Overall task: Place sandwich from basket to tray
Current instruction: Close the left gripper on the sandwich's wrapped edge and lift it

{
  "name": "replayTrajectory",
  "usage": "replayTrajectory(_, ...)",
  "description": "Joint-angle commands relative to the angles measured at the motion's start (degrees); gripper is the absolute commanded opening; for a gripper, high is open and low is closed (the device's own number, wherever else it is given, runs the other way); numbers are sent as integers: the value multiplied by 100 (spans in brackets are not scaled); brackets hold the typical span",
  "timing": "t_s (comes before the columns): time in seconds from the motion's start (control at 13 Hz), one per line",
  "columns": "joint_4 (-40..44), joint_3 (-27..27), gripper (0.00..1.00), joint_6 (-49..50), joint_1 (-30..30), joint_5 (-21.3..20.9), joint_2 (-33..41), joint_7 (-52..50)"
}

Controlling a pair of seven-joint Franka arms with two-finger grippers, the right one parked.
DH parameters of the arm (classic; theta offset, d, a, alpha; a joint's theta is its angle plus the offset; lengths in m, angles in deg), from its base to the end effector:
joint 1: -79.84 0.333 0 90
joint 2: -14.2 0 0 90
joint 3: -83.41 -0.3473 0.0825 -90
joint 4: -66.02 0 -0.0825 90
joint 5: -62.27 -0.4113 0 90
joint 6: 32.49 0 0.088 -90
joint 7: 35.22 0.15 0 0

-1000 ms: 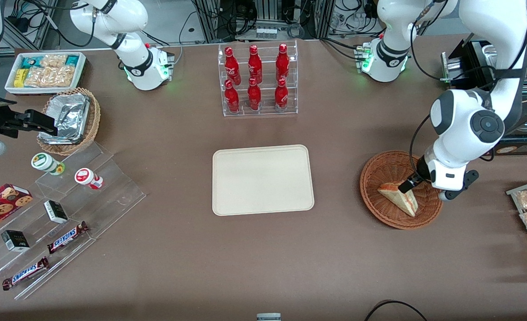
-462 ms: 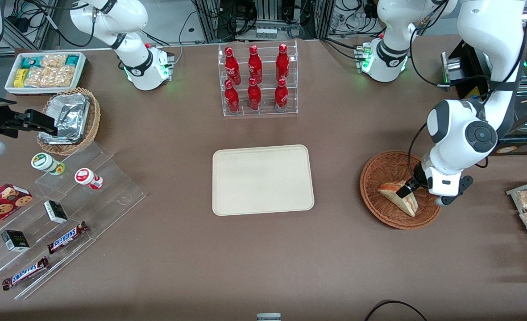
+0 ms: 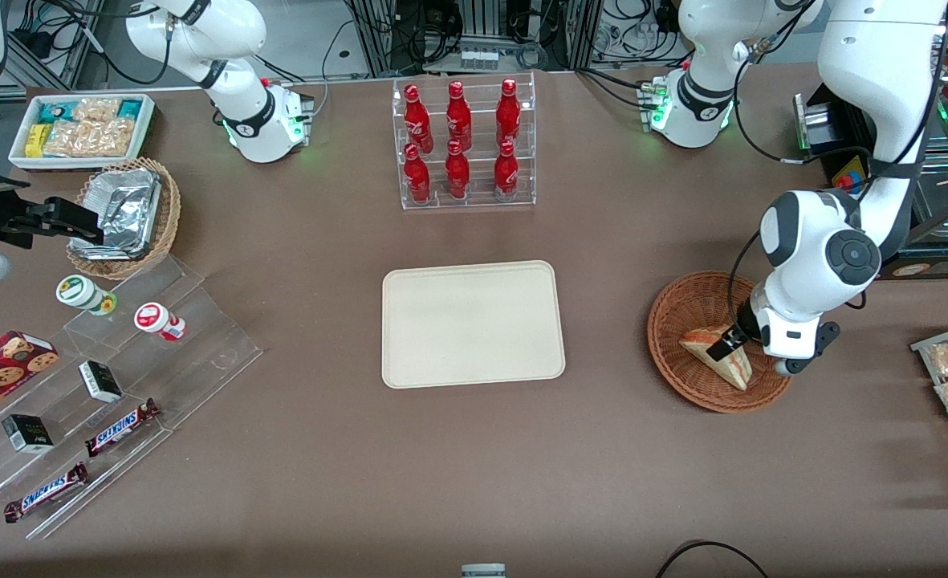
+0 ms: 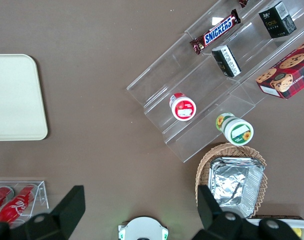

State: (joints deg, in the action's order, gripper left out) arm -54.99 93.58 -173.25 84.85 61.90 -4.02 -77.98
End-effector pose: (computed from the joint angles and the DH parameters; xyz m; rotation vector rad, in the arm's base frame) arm 0.6080 -0.0548 0.2349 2.9154 1.0001 0.0128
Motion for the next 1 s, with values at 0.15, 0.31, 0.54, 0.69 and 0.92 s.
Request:
replayTrajectory(0.15,7,46,99,-197,35,-16,-129,-92)
replayTrajectory(0.31,34,46,58,-197,18,-16,-164,-101)
replayTrajectory(0.54,34,46,0,-188,18,-25,-138,-83)
replayTrajectory(0.69,86,55,0,-145,9,-34,-68,-66)
replayTrajectory(0.92,340,55,0,467,9,-51,212,-22)
